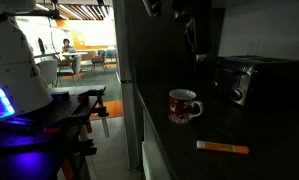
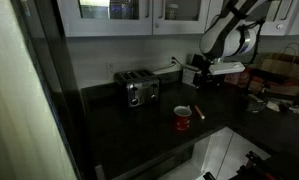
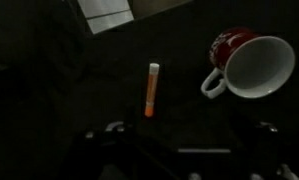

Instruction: Put the orange marker in the red mug

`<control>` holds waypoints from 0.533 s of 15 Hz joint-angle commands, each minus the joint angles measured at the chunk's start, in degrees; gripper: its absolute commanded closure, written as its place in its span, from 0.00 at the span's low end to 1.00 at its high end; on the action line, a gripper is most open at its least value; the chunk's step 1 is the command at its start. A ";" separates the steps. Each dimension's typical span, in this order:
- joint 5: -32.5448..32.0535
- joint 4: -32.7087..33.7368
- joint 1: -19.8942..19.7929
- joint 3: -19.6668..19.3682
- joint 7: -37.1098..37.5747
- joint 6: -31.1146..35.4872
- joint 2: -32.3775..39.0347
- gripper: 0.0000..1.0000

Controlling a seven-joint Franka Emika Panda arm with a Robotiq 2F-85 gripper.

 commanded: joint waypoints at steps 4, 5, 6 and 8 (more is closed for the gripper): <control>10.80 8.34 -2.48 2.43 -7.12 2.32 13.99 0.00; 12.33 10.17 -3.35 3.23 -8.68 1.79 16.02 0.00; 12.55 12.20 -3.69 3.24 -9.07 1.05 18.15 0.00; 13.12 16.04 -4.92 3.79 -9.86 -0.15 21.97 0.00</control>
